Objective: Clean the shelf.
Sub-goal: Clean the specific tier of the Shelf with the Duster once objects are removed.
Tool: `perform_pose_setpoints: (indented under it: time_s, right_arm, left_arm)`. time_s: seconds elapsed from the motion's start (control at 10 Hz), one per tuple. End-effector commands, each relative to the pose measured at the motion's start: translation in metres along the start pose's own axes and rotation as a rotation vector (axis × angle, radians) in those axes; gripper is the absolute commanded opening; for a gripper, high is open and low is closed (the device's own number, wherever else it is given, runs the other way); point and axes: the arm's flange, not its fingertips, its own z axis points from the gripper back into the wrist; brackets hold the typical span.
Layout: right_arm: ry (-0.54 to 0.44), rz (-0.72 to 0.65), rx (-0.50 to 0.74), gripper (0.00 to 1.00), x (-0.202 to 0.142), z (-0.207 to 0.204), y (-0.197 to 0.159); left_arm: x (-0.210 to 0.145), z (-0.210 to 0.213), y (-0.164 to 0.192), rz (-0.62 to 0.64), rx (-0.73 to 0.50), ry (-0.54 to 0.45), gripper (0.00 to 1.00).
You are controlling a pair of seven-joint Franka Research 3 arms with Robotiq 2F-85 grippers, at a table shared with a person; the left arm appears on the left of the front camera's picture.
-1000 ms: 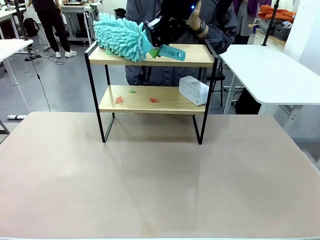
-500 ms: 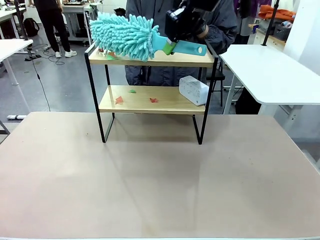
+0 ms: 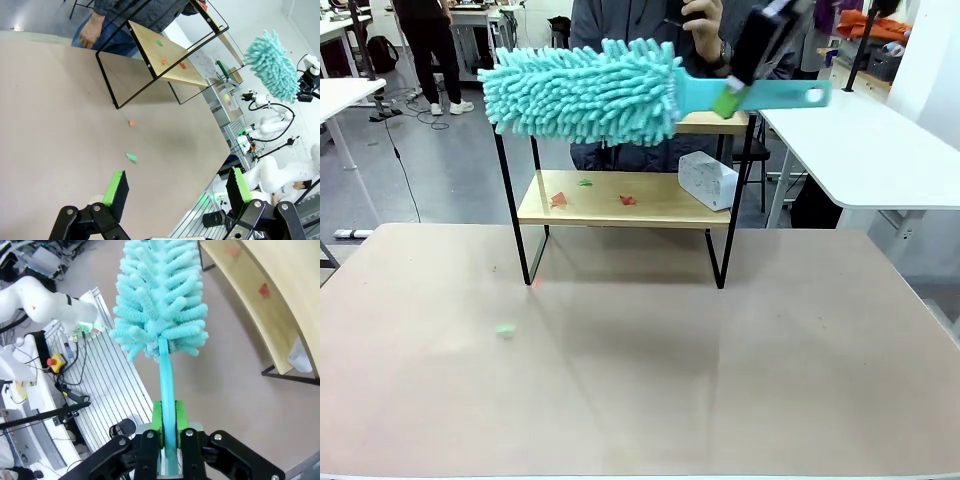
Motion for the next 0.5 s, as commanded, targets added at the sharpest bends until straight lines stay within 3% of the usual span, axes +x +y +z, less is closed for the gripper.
perform_pose_setpoints:
  time_s: [0.0, 0.2, 0.4]
  right_arm:
    - [-0.11, 0.013, 0.073, 0.12, -0.017, 0.004, -0.006]
    - [-0.133, -0.02, 0.077, 0.12, -0.024, 0.007, -0.01]
    - [-0.166, -0.069, 0.156, 0.12, -0.037, 0.012, -0.017]
  left_arm:
    - [0.0, -0.002, -0.001, -0.02, -0.017, -0.019, 1.0]
    - [0.0, -0.002, -0.001, -0.02, -0.017, -0.019, 1.0]
    - [0.0, -0.002, -0.001, -0.02, -0.017, -0.019, 1.0]
